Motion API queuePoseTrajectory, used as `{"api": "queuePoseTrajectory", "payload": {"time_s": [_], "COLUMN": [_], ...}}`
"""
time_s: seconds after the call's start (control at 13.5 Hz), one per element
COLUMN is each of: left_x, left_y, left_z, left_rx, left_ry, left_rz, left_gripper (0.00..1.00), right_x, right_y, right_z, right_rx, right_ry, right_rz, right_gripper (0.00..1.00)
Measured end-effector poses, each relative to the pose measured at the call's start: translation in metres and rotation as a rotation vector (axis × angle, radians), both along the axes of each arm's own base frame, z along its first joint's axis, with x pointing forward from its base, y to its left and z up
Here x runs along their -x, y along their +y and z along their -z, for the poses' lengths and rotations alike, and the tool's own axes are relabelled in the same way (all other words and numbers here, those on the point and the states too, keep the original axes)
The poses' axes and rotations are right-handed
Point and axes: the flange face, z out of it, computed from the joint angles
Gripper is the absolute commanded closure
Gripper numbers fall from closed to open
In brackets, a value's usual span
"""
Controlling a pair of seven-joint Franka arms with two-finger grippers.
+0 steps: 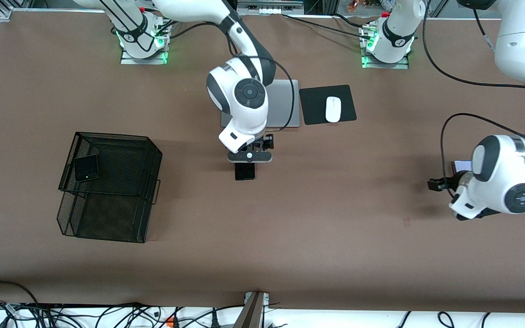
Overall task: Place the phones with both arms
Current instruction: 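Reach the right gripper to the smartphone while the left gripper reaches the Huawei, then grasp the smartphone with the right gripper while the left gripper grasps the Huawei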
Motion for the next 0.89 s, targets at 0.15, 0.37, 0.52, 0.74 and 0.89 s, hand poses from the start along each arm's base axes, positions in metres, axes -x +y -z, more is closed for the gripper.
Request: {"api": "queuePoseTrajectory", "payload": {"time_s": [0.15, 0.37, 0.52, 0.74, 0.89], "left_x": [0.001, 0.007, 0.014, 0.024, 0.034], "left_y": [0.023, 0.061, 0.084, 0.112, 0.126], "left_z": [0.004, 0.019, 0.029, 0.044, 0.061], "left_rx": [0.035, 0.082, 0.106, 0.127, 0.138], "left_ry": [-0.019, -0.038, -0.048, -0.080, -0.113], "left_rz": [0.052, 0.113, 0.136, 0.156, 0.171], "left_gripper": [0.00, 0.00, 0.00, 0.00, 0.00], "right_x": [0.007, 0.018, 0.022, 0.031, 0.035], "right_y": [-0.012, -0.022, -0.029, -0.024, -0.022], "right_z": [0.038, 0.068, 0.080, 0.095, 0.107], "right_rx": [-0.005, -0.026, -0.029, -0.035, -0.038], "right_ry": [-0.019, -0.052, -0.063, -0.062, -0.069], "right_rz": [-0.007, -0.039, -0.051, -0.067, -0.076], "right_gripper": [0.00, 0.00, 0.00, 0.00, 0.36]}}
